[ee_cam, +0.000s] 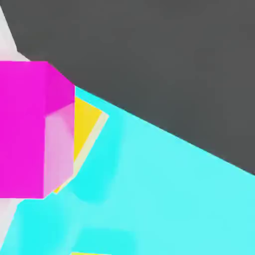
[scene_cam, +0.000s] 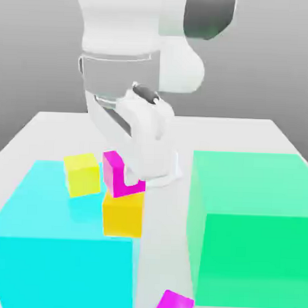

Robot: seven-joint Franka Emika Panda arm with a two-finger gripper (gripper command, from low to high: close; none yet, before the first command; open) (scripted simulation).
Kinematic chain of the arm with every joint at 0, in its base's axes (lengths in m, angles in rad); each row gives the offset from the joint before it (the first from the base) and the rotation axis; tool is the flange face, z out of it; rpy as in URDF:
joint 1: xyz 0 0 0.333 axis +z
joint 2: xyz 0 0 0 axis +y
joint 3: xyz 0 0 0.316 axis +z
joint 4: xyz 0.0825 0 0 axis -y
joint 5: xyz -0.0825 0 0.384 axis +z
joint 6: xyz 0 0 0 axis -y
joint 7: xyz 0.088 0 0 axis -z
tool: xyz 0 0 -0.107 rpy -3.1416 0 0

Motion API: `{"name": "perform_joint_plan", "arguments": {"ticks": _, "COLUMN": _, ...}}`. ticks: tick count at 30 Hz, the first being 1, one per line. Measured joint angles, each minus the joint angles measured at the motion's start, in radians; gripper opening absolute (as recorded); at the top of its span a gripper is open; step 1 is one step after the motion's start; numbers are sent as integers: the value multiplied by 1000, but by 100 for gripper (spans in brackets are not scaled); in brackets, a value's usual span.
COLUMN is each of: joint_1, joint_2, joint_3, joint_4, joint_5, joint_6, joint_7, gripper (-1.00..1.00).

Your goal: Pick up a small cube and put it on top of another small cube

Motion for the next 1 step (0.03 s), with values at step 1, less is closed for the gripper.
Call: {"name": "perform_joint_plan", "arguments": {"ticks": 1, "joint_1": 0, "joint_2": 0, "joint_3": 0, "joint_4": 0, "joint_5": 0, "joint_6": 0, "joint_7": 0, "gripper": 100}}
